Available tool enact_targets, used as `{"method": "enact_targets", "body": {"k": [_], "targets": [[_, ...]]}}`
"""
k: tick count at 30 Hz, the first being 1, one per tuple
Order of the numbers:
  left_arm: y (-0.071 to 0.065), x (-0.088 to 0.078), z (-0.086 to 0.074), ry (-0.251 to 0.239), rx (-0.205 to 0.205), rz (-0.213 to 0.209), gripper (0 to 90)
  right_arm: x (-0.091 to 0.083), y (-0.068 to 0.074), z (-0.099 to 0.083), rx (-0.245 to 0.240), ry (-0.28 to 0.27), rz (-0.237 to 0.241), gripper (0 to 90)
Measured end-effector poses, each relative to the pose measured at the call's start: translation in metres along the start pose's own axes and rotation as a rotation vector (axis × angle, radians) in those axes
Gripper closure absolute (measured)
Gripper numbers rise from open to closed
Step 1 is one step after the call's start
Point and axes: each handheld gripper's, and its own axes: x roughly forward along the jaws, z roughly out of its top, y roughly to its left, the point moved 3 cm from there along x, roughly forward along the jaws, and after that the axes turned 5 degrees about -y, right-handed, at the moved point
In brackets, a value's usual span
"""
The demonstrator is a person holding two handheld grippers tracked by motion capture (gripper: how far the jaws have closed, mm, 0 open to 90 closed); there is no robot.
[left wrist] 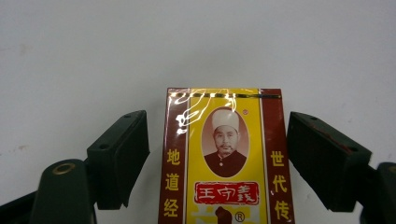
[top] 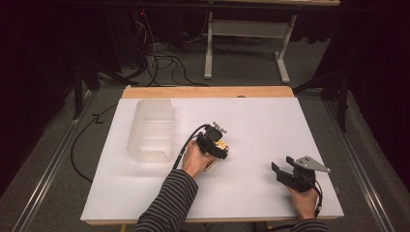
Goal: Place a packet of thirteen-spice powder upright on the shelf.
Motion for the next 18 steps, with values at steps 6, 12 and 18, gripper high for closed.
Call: {"method": "enact_targets", "body": {"k": [6,12,18], "targets": [[-0.0009,0.0031,-0.0006,0.002,-0.001,-0.012,26.1,0.0001,0.0001,0.0,0.0,0.002,-0.001,34.0],[-0.0006,0.0056,-0.0019,0.008,-0.002,-0.01,28.0,-0.0001,0.0002,0.0,-0.003,0.0,0.0,34.0],[-0.0029,0.0091,-0.0031,0.022,0.01,-0.009,31.6,0.0,0.0001,0.0,-0.002,-0.001,0.0,34.0]]}}
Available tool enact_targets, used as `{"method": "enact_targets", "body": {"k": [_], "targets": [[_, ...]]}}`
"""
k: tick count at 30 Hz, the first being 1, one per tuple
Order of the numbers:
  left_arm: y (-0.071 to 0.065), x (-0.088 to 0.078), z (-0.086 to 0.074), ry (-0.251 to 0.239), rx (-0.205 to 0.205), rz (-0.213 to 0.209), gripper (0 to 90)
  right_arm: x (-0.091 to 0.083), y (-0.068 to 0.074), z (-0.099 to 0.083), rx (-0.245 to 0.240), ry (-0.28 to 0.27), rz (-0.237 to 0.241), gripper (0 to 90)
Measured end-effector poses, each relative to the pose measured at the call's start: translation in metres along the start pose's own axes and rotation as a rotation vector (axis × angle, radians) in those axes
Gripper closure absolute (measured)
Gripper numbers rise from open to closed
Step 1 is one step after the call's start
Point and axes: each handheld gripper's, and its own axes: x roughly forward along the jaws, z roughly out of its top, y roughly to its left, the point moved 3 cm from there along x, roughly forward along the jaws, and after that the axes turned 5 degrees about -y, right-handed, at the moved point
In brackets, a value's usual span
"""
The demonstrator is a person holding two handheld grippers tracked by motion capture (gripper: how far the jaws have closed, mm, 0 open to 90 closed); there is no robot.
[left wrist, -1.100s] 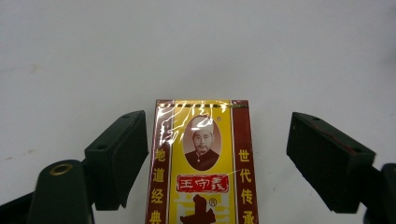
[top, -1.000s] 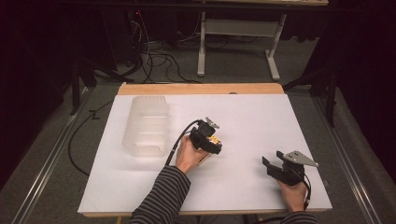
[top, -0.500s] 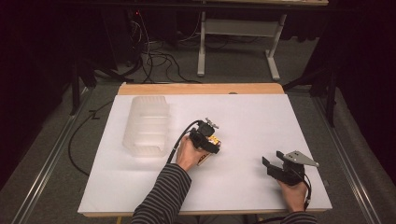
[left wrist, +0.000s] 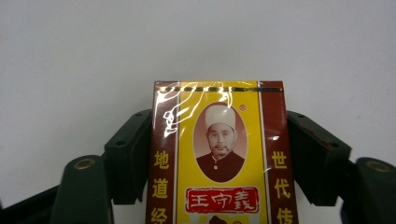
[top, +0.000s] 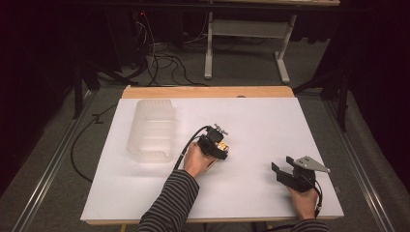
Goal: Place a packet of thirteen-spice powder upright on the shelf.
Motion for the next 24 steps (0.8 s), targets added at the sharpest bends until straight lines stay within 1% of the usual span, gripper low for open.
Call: {"method": "enact_targets", "body": {"k": [5,7,9,11,15,18,21,24], "targets": [[0.0,-0.003,0.0,-0.016,0.005,-0.009,32.7,0.0,0.0,0.0,-0.002,-0.002,0.002,33.9],[0.0,-0.007,0.0,-0.03,0.021,0.007,32.8,0.0,0.001,0.0,0.004,-0.003,0.002,33.9],[0.0,-0.012,-0.002,-0.043,0.015,0.004,32.8,-0.001,0.0,0.0,0.001,-0.006,0.002,33.9],[0.001,-0.017,-0.002,-0.054,0.022,0.008,32.8,0.0,0.0,0.0,0.002,-0.004,0.003,33.9],[-0.001,-0.03,0.002,-0.111,0.01,0.001,32.8,-0.001,0.0,0.0,0.0,-0.005,0.004,33.9],[-0.001,-0.039,0.004,-0.137,0.01,0.001,32.7,-0.001,0.0,0.0,-0.001,-0.006,0.005,33.9],[-0.001,-0.048,0.005,-0.155,0.016,0.016,32.7,0.0,0.0,0.0,0.002,-0.003,0.004,33.9],[0.0,-0.056,0.006,-0.181,0.011,0.022,32.6,-0.001,0.0,0.0,0.0,-0.005,0.005,33.9]]}}
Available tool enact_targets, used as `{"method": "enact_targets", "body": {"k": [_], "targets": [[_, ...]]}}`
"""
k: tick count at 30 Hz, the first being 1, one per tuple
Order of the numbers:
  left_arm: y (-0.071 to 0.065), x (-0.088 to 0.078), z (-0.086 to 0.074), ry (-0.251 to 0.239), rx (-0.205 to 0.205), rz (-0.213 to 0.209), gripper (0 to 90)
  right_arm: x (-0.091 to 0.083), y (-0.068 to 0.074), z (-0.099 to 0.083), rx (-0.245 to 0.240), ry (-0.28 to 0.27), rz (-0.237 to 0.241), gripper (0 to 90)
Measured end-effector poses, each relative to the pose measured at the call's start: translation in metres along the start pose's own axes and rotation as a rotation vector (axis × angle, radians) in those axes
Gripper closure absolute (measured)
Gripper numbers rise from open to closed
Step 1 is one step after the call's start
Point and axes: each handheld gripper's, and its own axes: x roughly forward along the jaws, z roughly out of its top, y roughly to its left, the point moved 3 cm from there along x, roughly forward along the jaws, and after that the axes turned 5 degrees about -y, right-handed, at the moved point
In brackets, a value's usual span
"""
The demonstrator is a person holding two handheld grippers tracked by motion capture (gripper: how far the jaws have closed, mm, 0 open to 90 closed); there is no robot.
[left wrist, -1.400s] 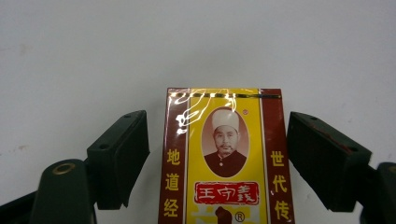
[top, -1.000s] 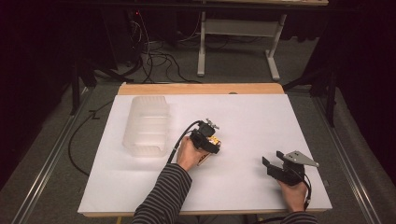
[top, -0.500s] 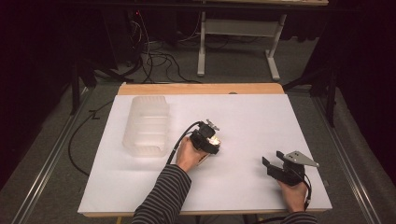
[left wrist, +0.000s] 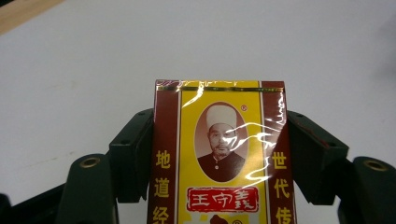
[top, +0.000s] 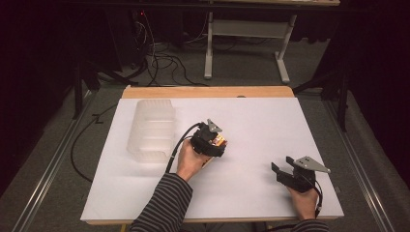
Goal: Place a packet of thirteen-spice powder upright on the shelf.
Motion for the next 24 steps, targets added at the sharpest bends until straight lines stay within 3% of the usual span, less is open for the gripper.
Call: {"method": "enact_targets", "body": {"k": [4,14,24], "targets": [[0.0,-0.009,0.0,-0.018,0.013,0.012,32.6,0.0,0.0,0.0,-0.003,-0.002,0.001,34.0],[0.012,-0.026,-0.006,-0.069,-0.04,0.044,32.6,0.0,0.001,0.0,-0.001,0.0,0.001,34.0],[0.02,-0.04,-0.006,-0.11,-0.054,0.074,32.6,0.0,0.001,0.0,-0.007,0.003,-0.001,33.9]]}}
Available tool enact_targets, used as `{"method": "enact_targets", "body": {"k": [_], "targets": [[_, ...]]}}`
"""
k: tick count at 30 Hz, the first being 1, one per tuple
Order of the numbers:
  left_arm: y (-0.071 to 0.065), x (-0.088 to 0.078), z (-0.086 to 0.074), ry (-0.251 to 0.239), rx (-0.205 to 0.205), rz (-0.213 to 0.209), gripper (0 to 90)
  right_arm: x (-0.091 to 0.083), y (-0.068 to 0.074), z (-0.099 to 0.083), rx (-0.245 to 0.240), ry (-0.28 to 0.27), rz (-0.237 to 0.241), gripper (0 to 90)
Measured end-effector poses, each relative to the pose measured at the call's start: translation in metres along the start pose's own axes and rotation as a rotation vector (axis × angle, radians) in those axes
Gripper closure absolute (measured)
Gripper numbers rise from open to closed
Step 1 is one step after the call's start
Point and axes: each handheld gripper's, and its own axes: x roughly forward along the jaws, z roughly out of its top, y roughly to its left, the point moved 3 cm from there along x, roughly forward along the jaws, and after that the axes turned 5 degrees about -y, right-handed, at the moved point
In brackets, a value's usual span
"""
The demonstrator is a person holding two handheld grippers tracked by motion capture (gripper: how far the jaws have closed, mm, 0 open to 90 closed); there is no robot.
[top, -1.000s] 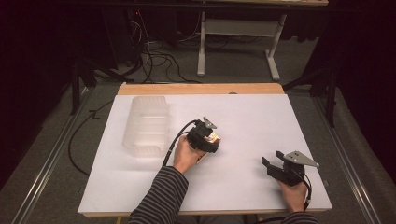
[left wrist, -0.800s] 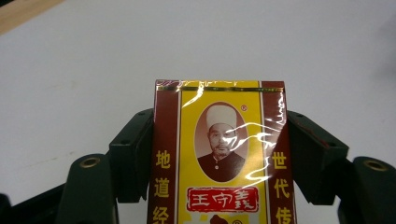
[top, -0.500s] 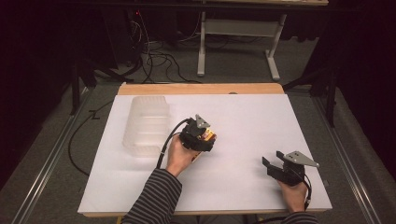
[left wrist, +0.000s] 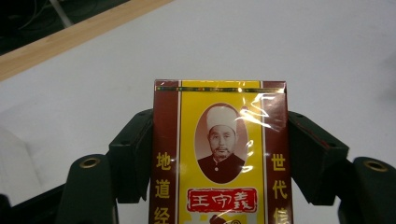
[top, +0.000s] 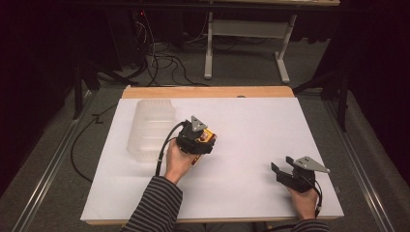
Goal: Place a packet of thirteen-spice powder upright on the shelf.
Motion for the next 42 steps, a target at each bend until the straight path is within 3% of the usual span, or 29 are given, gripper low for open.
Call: {"method": "enact_targets", "body": {"k": [19,30,42], "targets": [[0.02,-0.023,-0.001,-0.038,-0.036,0.049,32.6,0.0,0.0,0.0,0.0,0.001,-0.002,33.8],[0.038,-0.034,-0.002,-0.067,-0.083,0.087,32.6,0.0,0.0,0.0,-0.001,-0.001,-0.002,33.8],[0.045,-0.042,-0.003,-0.076,-0.069,0.127,32.5,0.0,0.001,0.0,-0.002,0.0,-0.003,33.7]]}}
